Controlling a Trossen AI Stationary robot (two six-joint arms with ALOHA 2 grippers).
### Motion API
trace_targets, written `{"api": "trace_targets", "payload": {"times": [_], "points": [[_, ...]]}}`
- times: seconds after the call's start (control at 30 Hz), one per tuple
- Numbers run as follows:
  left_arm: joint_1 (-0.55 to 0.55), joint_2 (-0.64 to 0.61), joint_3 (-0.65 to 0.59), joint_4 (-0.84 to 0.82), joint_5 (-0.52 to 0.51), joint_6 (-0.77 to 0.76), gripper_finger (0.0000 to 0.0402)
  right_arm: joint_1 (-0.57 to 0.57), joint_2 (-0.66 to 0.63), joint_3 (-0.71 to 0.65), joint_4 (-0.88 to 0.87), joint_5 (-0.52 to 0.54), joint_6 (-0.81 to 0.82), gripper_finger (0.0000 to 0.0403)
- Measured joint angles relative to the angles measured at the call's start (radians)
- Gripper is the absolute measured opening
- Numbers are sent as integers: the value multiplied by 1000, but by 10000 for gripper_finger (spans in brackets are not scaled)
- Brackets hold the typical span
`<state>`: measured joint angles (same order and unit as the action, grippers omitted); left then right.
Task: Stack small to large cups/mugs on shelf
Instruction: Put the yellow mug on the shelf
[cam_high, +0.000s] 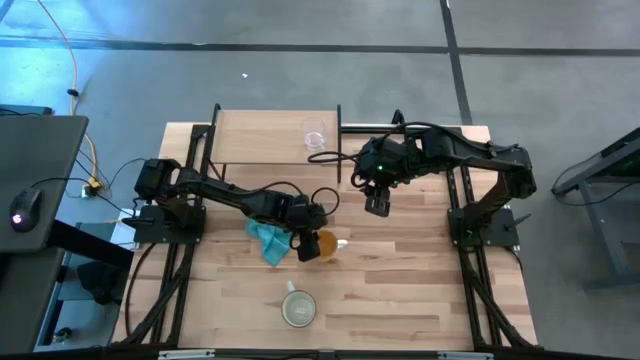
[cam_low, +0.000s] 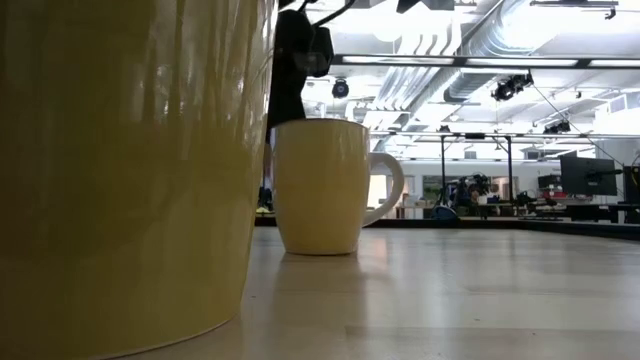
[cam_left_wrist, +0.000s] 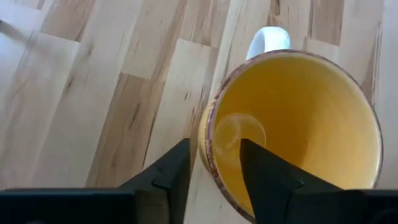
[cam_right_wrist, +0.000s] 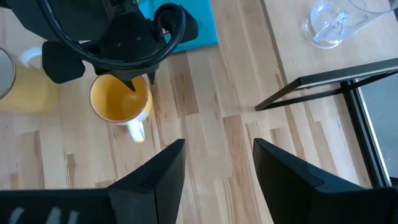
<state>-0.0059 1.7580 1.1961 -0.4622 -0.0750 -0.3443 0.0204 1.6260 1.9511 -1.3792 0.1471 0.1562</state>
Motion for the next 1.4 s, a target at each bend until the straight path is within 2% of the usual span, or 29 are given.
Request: {"api": "trace_targets", "payload": {"times": [0.07,0.2,0.23,0.53,0.73,1.07,1.4], "points": [[0,0,0,0,-11,0,97,0,0,0,0,0,0,181],[0,0,0,-2,-14,2,20,0,0,0,0,0,0,181],[0,0,0,-6,-19,-1,13,0,0,0,0,0,0,181],[-1,-1,8,-21,-51,0,8,0,0,0,0,0,-8,181],[4,-1,82,-159,-105,69,4,0,0,0,-2,0,-8,181],[80,-17,178,-408,-64,199,3,2,0,0,-68,-2,-7,181],[205,-168,184,-444,-27,257,3,16,-20,-1,-83,-9,-26,181]]}}
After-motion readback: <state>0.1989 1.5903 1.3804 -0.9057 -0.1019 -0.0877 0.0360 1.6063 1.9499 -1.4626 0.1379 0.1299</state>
